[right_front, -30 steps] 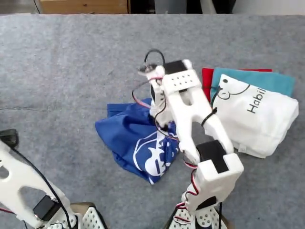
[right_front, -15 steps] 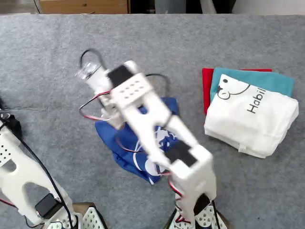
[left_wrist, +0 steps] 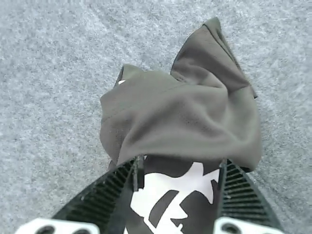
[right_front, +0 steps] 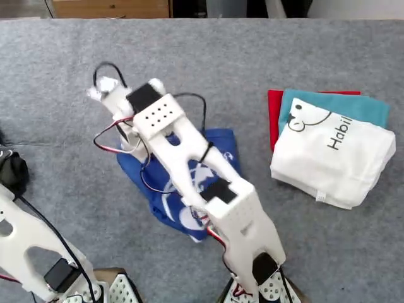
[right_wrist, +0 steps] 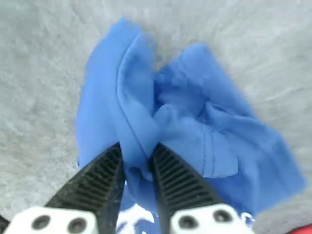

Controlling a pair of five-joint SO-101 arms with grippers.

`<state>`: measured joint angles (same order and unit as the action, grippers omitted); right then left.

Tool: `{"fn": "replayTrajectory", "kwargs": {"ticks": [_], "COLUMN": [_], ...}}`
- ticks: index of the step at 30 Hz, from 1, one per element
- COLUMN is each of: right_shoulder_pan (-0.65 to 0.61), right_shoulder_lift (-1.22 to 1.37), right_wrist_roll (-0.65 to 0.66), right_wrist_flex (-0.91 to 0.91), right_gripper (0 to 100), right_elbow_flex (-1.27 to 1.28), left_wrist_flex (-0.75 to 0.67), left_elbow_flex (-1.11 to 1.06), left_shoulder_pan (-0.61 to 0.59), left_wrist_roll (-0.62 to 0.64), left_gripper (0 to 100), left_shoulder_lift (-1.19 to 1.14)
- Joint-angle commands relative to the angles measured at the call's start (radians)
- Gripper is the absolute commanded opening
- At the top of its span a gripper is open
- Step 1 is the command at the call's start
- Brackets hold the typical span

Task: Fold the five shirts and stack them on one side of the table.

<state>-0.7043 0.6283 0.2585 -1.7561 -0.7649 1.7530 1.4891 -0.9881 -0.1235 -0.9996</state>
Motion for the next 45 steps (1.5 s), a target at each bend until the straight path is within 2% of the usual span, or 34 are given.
{"fn": "replayTrajectory", "kwargs": {"ticks": [1, 5, 9, 13, 17, 19, 22, 25, 27, 30, 32, 34, 37, 41, 45], "right_shoulder_pan": [-0.052, -0.172, -0.190, -0.061, 0.078, 0.137, 0.184, 0.199, 0.199, 0.199, 0.199, 0.201, 0.229, 0.302, 0.374], "right_shoulder_lift": [-0.162, -0.216, -0.196, -0.074, 0.114, 0.196, 0.248, 0.255, 0.254, 0.252, 0.252, 0.252, 0.252, 0.251, 0.251], "right_wrist_roll": [0.021, 0.043, 0.061, 0.184, 0.227, 0.207, 0.175, 0.155, 0.158, 0.163, 0.164, 0.161, 0.158, 0.100, 0.048], "right_wrist_flex": [-0.003, 0.038, 0.178, 0.311, 0.465, 0.512, 0.473, 0.354, 0.253, 0.123, 0.052, 0.003, -0.008, -0.009, -0.011], "right_gripper": [1.3, 1.3, 1.4, 1.4, 1.9, 8.2, 30.3, 50.6, 54.4, 49.8, 41.3, 27.5, 0.4, 14.2, 16.8], "right_elbow_flex": [-0.111, -0.275, -0.355, -0.283, -0.217, -0.222, -0.275, -0.337, -0.375, -0.460, -0.542, -0.627, -0.725, -0.808, -0.799], "left_wrist_flex": [0.008, 0.008, 0.008, 0.009, 0.009, 0.009, 0.009, 0.009, 0.009, 0.009, 0.009, 0.009, 0.009, 0.009, 0.009], "left_elbow_flex": [0.036, 0.041, 0.042, 0.036, 0.042, 0.042, 0.042, 0.039, 0.038, 0.038, 0.038, 0.042, 0.045, 0.027, -0.045], "left_shoulder_pan": [-0.010, -0.010, -0.019, -0.031, -0.053, -0.062, -0.073, -0.071, -0.064, -0.038, -0.013, 0.008, 0.033, 0.062, 0.136], "left_wrist_roll": [0.011, 0.029, 0.080, 0.083, 0.081, 0.081, 0.080, 0.080, 0.080, 0.081, 0.081, 0.081, 0.081, 0.081, 0.081], "left_gripper": [25, 25, 25, 25, 25, 25, 25, 25, 25, 25, 25, 25, 25, 25, 25], "left_shoulder_lift": [0.061, 0.071, 0.071, 0.071, 0.071, 0.071, 0.071, 0.071, 0.071, 0.071, 0.071, 0.072, 0.077, 0.143, 0.222]}}
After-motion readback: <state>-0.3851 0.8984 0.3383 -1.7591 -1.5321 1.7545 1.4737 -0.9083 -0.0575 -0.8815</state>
